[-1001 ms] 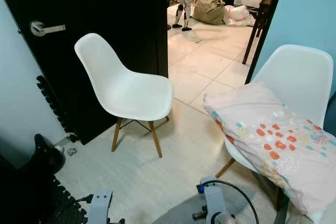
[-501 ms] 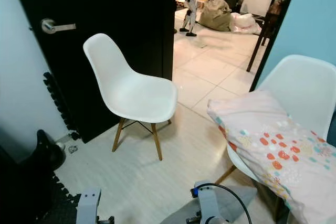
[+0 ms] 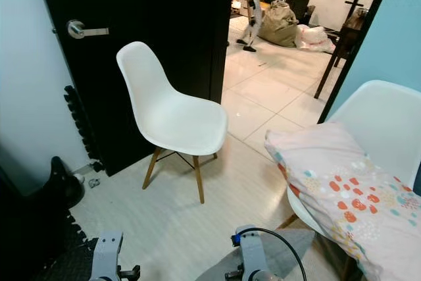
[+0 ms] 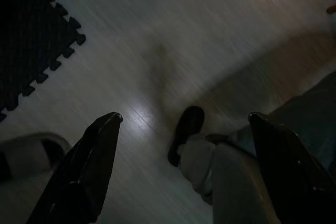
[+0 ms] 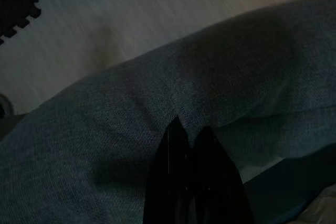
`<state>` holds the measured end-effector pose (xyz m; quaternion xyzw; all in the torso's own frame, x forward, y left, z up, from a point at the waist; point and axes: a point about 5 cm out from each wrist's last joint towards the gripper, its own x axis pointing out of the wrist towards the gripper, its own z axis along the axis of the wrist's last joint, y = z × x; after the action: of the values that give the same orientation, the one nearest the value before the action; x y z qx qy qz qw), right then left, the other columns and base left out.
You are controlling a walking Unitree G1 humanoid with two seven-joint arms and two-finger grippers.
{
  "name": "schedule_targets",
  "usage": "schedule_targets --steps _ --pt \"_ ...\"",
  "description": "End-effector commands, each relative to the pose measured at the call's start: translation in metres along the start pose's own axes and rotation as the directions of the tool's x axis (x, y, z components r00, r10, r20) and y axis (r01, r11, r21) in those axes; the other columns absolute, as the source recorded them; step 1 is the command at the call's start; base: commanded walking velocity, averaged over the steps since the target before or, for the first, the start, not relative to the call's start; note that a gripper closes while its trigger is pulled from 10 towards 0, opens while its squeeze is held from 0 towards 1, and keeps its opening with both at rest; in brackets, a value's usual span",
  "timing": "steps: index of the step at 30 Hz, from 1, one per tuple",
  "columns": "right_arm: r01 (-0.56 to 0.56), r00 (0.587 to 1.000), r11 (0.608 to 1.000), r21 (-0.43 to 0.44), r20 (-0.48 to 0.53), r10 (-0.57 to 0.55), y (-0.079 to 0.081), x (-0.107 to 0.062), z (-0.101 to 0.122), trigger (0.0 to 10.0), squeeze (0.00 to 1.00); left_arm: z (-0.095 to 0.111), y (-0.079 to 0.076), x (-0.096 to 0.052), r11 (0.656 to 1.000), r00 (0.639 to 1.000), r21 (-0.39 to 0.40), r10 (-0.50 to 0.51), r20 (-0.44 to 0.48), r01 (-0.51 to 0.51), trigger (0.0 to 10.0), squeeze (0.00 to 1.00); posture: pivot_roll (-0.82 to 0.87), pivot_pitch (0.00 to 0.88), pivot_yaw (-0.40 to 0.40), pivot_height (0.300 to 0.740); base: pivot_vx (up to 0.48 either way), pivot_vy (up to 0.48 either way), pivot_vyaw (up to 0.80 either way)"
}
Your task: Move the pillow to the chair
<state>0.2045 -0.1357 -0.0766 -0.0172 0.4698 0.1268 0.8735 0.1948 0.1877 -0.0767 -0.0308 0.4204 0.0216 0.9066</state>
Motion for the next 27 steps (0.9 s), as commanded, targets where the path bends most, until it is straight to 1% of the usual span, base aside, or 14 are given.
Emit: schedule_targets --steps 1,2,4,5,6,9,10,12,13,17,19,27 --pt "-0.006 1.000 1.000 0.003 0.020 0.006 0.000 0.000 0.005 10.0 0.00 -0.007 -0.008 -0.001 1.000 0.999 -0.003 -0.031 -0.022 0.031 10.0 0.00 0.18 0.000 -0.090 0.740 0.255 0.000 0.00" --pt "-0.006 1.000 1.000 0.003 0.020 0.006 0.000 0.000 0.005 10.0 0.00 -0.007 -0.008 -0.001 1.000 0.999 -0.003 -0.031 -0.022 0.031 10.0 0.00 0.18 0.000 -0.090 0.740 0.255 0.000 0.00" --pt "-0.002 1.000 1.000 0.022 0.024 0.001 -0.001 0.000 0.004 10.0 0.00 -0.015 -0.016 -0.002 0.998 0.997 -0.007 -0.066 -0.039 0.066 10.0 0.00 0.17 0.000 -0.088 0.740 0.306 0.000 0.00" --pt "-0.002 1.000 1.000 0.022 0.024 0.001 -0.001 0.000 0.004 10.0 0.00 -0.015 -0.016 -0.002 0.998 0.997 -0.007 -0.066 -0.039 0.066 10.0 0.00 0.17 0.000 -0.088 0.740 0.315 0.000 0.00" --pt "-0.002 1.000 1.000 0.026 0.027 0.001 -0.002 0.000 0.004 10.0 0.00 -0.017 -0.020 -0.002 0.997 0.996 -0.006 -0.077 -0.042 0.077 10.0 0.00 0.17 0.000 -0.088 0.740 0.315 0.000 0.00" --pt "-0.016 0.999 0.999 0.031 0.046 0.014 0.000 0.000 0.007 10.0 0.00 -0.015 -0.022 -0.002 0.996 0.995 -0.018 -0.089 -0.037 0.089 10.0 0.00 0.17 0.000 -0.094 0.740 0.326 0.000 0.00" --pt "-0.031 0.997 0.999 0.033 0.070 0.029 0.001 0.000 0.012 10.0 0.00 -0.014 -0.023 -0.001 0.995 0.995 -0.018 -0.097 -0.036 0.097 10.0 0.00 0.17 0.000 -0.097 0.740 0.337 0.000 0.00" --pt "-0.037 0.996 0.999 0.034 0.085 0.034 0.001 0.001 0.017 10.0 0.00 -0.014 -0.024 -0.001 0.995 0.994 -0.011 -0.103 -0.036 0.103 10.0 0.00 0.17 0.000 -0.106 0.740 0.341 0.000 0.00" --pt "-0.041 0.993 0.999 0.013 0.107 0.039 0.001 0.001 0.025 10.0 0.00 -0.014 -0.028 -0.001 0.994 0.993 -0.005 -0.113 -0.037 0.113 10.0 0.00 0.17 0.000 -0.109 0.740 0.349 0.000 0.00" --pt "-0.040 0.992 0.999 0.006 0.122 0.039 0.001 0.001 0.030 10.0 0.00 -0.015 -0.030 -0.001 0.993 0.992 -0.007 -0.119 -0.036 0.119 10.0 0.00 0.17 0.000 -0.112 0.740 0.358 0.000 0.00" --pt "-0.040 0.990 0.999 0.012 0.139 0.038 0.000 0.001 0.036 10.0 0.00 -0.017 -0.032 -0.002 0.992 0.992 -0.024 -0.122 -0.035 0.121 10.0 0.00 0.17 0.000 -0.116 0.740 0.360 0.000 0.00" --pt "-0.045 0.988 0.999 0.017 0.147 0.042 0.000 0.001 0.036 10.0 0.00 -0.021 -0.034 -0.003 0.991 0.990 -0.014 -0.135 -0.048 0.135 10.0 0.00 0.16 0.000 -0.116 0.740 0.361 0.000 0.00"
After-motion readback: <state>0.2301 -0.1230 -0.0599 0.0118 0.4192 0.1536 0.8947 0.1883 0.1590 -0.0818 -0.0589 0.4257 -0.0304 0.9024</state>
